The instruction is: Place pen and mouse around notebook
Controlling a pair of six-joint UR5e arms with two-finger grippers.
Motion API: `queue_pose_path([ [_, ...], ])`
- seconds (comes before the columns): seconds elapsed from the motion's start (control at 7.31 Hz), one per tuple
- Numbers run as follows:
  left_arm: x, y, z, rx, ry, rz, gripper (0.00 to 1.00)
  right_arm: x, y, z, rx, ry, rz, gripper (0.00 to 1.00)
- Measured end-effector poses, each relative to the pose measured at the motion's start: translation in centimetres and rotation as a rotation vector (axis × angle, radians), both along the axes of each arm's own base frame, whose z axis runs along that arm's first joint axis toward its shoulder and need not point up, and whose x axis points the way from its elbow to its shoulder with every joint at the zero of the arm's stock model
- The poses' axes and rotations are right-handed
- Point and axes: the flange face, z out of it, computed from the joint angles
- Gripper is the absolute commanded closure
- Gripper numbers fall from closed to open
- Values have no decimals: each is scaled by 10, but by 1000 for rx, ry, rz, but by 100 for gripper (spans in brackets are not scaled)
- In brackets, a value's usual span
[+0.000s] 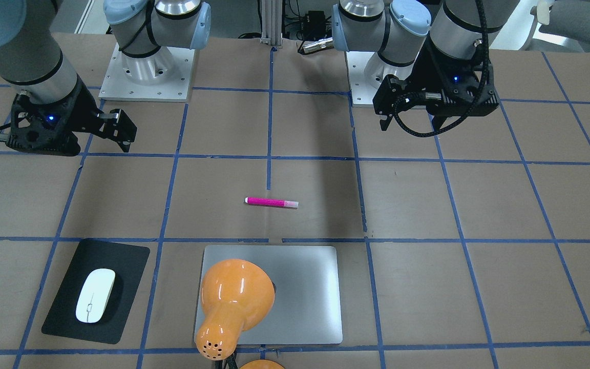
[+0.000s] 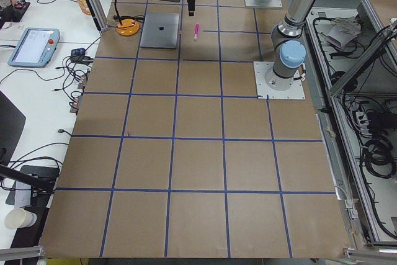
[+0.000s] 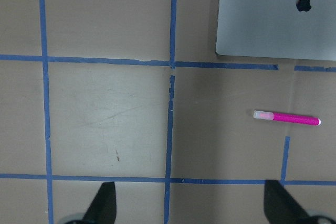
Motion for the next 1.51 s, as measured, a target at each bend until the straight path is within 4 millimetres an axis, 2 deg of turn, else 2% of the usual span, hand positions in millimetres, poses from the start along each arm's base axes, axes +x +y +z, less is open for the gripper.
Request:
queue_pose_path([
  [0.27,2,4,4,-5,-1,11,0,6,8,7,-22,-44,-3,0],
  [0.55,3,4,5,-7,-3,11,0,8,6,18,-46,-68,2,0],
  [0.96,11,4,5,-6,-81,7,0,6,11,29,-62,-38,-4,0],
  [1.51,12,4,8,-12,-93,4,0,6,16,37,-74,-33,-12,0],
])
